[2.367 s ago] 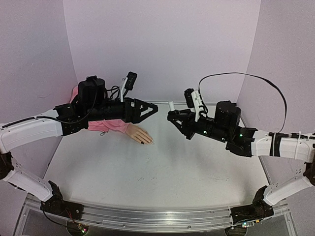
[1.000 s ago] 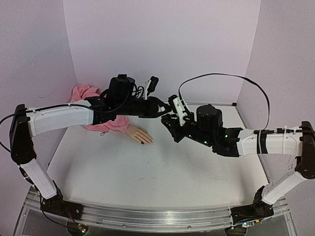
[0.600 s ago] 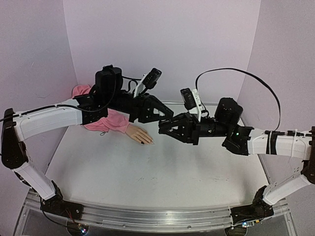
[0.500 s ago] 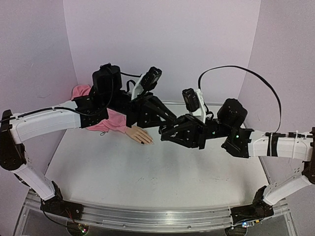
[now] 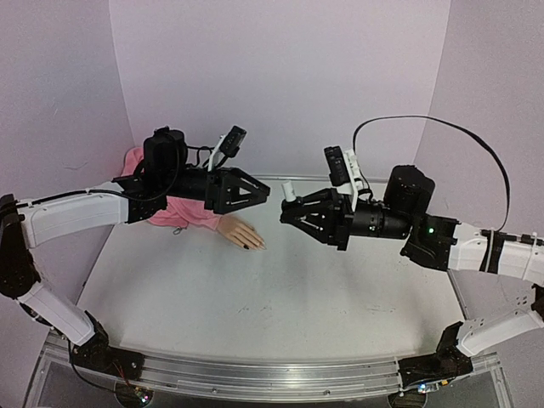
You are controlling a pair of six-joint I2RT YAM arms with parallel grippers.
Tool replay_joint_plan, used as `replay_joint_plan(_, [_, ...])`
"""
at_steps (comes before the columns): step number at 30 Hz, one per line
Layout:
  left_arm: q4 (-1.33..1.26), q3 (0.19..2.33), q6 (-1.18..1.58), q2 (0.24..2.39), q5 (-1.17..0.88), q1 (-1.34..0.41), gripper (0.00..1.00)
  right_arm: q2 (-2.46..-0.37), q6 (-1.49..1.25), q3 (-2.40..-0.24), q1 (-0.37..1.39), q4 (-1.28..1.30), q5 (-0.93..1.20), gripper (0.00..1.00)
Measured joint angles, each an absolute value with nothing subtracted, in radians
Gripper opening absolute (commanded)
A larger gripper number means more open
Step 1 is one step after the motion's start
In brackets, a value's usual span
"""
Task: Paint the nails
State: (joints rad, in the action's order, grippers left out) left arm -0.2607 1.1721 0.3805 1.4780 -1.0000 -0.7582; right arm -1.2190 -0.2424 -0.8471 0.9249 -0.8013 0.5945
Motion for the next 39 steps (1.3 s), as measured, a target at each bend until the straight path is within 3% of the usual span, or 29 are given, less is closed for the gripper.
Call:
replay_joint_plan(6, [-0.202, 1.103, 0.507, 1.411, -0.802, -0.693, 0.90, -1.296, -0.149, -0.915, 0.925, -0.631, 0.285, 0.00])
replay_joint_plan(11, [-0.183, 1.102, 0.629, 1.379, -0.627, -0.699, 0.87, -1.409, -0.118, -0.978, 0.936, -0.531, 0.005, 0.00])
replay_joint_plan(20, [-0.161, 1.160, 0.753, 1.523, -0.508, -0.714, 0.64, -1.526, -0.057, -1.046, 0.970, -0.478, -0.220, 0.00])
replay_joint_plan(26, [-0.156, 1.239, 0.759, 1.635, -0.495, -0.747, 0.51, -1.553, -0.015, -1.067, 0.971, -0.479, -0.245, 0.00])
replay_joint_plan(39, [-0.154, 1.283, 0.698, 1.656, -0.436, -0.796, 0.18, -1.575, 0.011, -1.078, 0.972, -0.486, -0.247, 0.00])
